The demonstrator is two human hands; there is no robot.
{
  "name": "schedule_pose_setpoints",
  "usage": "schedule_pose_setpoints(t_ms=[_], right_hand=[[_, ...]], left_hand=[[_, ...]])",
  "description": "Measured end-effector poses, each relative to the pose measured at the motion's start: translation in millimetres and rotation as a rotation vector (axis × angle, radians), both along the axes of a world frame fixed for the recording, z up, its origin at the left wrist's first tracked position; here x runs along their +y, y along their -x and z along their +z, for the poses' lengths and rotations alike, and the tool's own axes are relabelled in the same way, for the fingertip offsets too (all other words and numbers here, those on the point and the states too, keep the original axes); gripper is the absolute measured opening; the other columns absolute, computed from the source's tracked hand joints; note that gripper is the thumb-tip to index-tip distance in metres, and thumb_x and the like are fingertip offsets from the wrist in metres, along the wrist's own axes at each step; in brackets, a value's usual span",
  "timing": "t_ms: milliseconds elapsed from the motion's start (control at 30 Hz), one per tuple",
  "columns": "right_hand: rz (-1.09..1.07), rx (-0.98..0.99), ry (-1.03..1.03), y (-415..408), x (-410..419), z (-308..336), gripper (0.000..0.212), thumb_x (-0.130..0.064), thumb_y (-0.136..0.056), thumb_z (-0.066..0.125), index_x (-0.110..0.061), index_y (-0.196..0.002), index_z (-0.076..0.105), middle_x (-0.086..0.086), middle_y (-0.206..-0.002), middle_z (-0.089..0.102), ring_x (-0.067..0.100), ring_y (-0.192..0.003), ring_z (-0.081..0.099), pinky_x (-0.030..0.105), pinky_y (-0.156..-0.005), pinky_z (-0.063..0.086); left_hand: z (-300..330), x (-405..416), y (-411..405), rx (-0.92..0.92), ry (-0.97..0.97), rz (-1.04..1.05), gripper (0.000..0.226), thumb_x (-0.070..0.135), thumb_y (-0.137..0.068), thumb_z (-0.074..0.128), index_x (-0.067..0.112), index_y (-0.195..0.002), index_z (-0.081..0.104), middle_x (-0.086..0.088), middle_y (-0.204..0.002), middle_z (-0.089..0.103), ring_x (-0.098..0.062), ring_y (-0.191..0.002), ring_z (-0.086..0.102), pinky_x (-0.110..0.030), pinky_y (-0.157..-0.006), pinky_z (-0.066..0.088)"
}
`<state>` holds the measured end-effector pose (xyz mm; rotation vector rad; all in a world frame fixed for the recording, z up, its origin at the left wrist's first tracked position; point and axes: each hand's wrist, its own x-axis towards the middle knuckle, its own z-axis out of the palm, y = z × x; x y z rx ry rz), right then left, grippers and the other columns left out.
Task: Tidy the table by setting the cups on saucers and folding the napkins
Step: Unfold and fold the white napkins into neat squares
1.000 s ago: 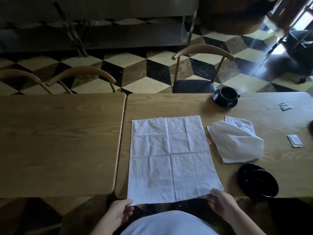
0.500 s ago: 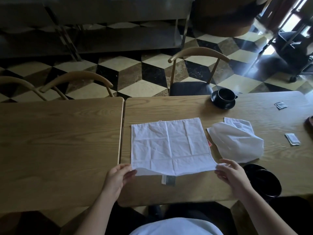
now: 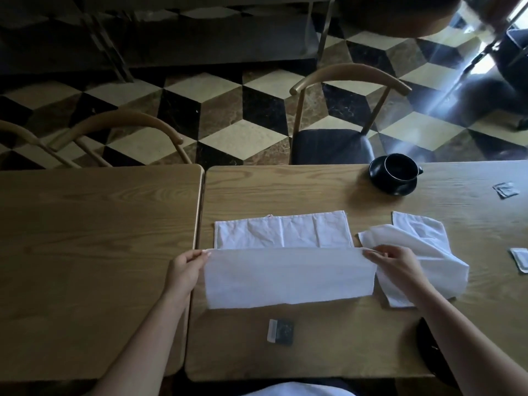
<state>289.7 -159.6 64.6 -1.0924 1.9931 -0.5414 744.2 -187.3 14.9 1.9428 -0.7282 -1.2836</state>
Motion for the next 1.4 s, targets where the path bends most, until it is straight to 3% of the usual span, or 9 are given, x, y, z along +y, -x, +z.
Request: schedule_pose_setpoints(t_ms=[133, 367, 700, 900, 1067, 1167, 1233, 1333, 1400], right_hand=[[0.058, 0.034, -0.023, -7.2, -49.6, -15.0, 0.032, -0.038, -0.084, 0.076, -0.006, -0.081, 0.075, 0.018, -0.08, 0.073, 0.034, -0.075, 0.068, 0.038, -0.063, 0.045], [0.06, 0.1, -0.151, -14.8, -120.6, -58.8, 0.029, -0.03, -0.09, 0.069, -0.002, -0.085, 0.069, 0.017, -0.08, 0.071, 0.036, -0.079, 0.065, 0.037, -0.065, 0.045], [0.034, 0.195, -0.237, -12.7, -161.6, -88.6, 0.038, -0.034, -0.09, 0.067, -0.014, -0.061, 0.051, -0.002, -0.06, 0.055, 0.025, -0.07, 0.054, 0.027, -0.051, 0.033], [0.007, 0.192, -0.251, -15.7, -155.5, -90.1, 0.025, -0.033, -0.09, 0.064, -0.013, -0.077, 0.058, 0.0, -0.071, 0.06, 0.027, -0.078, 0.058, 0.029, -0.055, 0.034], [0.01, 0.22, -0.254, -26.6, -116.2, -80.5, 0.02, -0.017, -0.089, 0.057, -0.004, -0.104, 0.058, 0.017, -0.107, 0.063, 0.036, -0.104, 0.056, 0.036, -0.078, 0.042], [-0.023, 0.237, -0.318, -36.5, -82.5, -68.3, 0.031, -0.017, -0.085, 0.056, -0.006, -0.113, 0.054, 0.018, -0.118, 0.056, 0.04, -0.115, 0.052, 0.041, -0.093, 0.045], [-0.071, 0.241, -0.317, -46.3, -59.3, -59.7, 0.042, -0.018, -0.083, 0.056, -0.008, -0.124, 0.051, 0.016, -0.125, 0.052, 0.039, -0.12, 0.049, 0.043, -0.097, 0.043], [-0.075, 0.227, -0.293, -67.5, -27.7, -53.0, 0.051, -0.021, -0.085, 0.06, -0.01, -0.134, 0.05, 0.015, -0.133, 0.05, 0.036, -0.126, 0.046, 0.042, -0.105, 0.039], [-0.058, 0.174, -0.292, -84.6, -8.2, -51.6, 0.048, -0.022, -0.086, 0.061, -0.011, -0.132, 0.052, 0.012, -0.135, 0.052, 0.029, -0.129, 0.045, 0.036, -0.106, 0.037]], left_hand=[[-20.1, -30.9, 3.5, -0.016, -0.048, -0.009, 0.007, 0.016, -0.086, 0.072, 0.011, -0.091, 0.07, -0.008, -0.088, 0.071, -0.02, -0.078, 0.062, -0.035, -0.076, 0.047], [-45.5, -81.4, 23.9, -0.137, -0.101, 0.014, 0.01, 0.013, -0.09, 0.065, 0.012, -0.08, 0.061, -0.002, -0.072, 0.057, -0.017, -0.069, 0.048, -0.029, -0.062, 0.037], [-57.5, -121.5, 34.3, -0.145, -0.124, 0.119, 0.011, 0.007, -0.087, 0.068, 0.007, -0.079, 0.06, -0.003, -0.074, 0.049, -0.012, -0.062, 0.038, -0.023, -0.055, 0.032], [-57.5, -122.5, 31.8, -0.221, -0.152, 0.075, 0.008, 0.002, -0.084, 0.067, 0.002, -0.086, 0.059, -0.003, -0.07, 0.052, -0.014, -0.06, 0.044, -0.024, -0.052, 0.034], [-58.8, -95.8, 45.2, -0.292, -0.21, -0.05, 0.023, -0.002, -0.079, 0.068, 0.005, -0.081, 0.046, -0.009, -0.072, 0.049, -0.021, -0.068, 0.047, -0.031, -0.055, 0.037], [-61.6, -67.3, 45.3, -0.386, -0.335, -0.104, 0.029, 0.012, -0.074, 0.075, -0.006, -0.083, 0.054, -0.028, -0.085, 0.065, -0.039, -0.08, 0.066, -0.045, -0.07, 0.054], [-62.3, -47.9, 42.5, -0.412, -0.409, -0.14, 0.047, 0.022, -0.072, 0.077, -0.016, -0.091, 0.059, -0.035, -0.096, 0.065, -0.048, -0.091, 0.067, -0.049, -0.075, 0.055], [-57.5, -21.9, 38.3, -0.385, -0.43, -0.166, 0.048, 0.032, -0.075, 0.079, -0.012, -0.085, 0.065, -0.028, -0.079, 0.067, -0.04, -0.076, 0.067, -0.039, -0.064, 0.047], [-50.0, -8.6, 40.2, -0.344, -0.376, -0.146, 0.042, 0.031, -0.073, 0.079, -0.005, -0.063, 0.059, -0.012, -0.057, 0.049, -0.026, -0.061, 0.05, -0.035, -0.059, 0.034]])
